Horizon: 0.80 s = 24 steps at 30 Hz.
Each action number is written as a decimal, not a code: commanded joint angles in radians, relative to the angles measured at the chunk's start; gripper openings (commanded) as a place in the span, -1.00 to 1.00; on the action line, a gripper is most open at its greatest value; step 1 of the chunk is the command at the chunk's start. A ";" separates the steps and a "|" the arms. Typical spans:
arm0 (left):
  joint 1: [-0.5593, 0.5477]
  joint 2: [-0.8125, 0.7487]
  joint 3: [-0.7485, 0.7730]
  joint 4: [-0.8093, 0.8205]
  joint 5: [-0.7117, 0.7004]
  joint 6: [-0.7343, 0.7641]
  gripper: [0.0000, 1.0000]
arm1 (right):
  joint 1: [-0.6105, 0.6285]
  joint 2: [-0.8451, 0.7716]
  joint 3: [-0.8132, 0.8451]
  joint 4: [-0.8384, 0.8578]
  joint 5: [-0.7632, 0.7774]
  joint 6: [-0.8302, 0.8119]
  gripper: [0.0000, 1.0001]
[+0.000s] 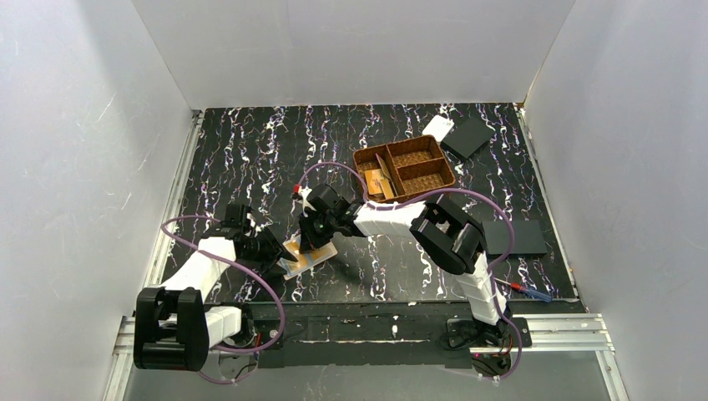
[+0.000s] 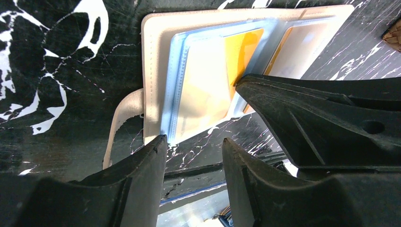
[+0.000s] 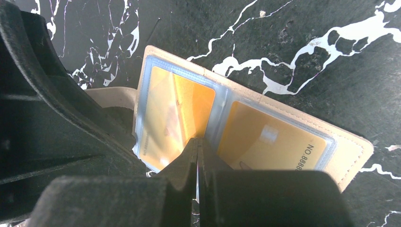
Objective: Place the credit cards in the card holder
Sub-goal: Insert the credit card into the card holder, then turn over the card slot in the card holder.
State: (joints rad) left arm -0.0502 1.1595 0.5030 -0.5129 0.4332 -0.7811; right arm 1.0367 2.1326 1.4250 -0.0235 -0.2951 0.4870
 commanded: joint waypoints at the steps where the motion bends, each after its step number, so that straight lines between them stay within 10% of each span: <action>1: -0.007 -0.018 -0.003 -0.028 -0.015 -0.001 -0.09 | 0.006 0.028 -0.012 -0.023 -0.001 -0.008 -0.97; 24: -0.039 -0.016 0.006 0.041 0.038 -0.011 -0.19 | 0.006 0.029 -0.015 -0.019 -0.005 -0.001 -0.97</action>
State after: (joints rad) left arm -0.0769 1.1782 0.4984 -0.4751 0.4469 -0.7860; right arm 1.0359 2.1338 1.4250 -0.0227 -0.2981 0.4911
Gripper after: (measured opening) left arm 0.410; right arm 0.053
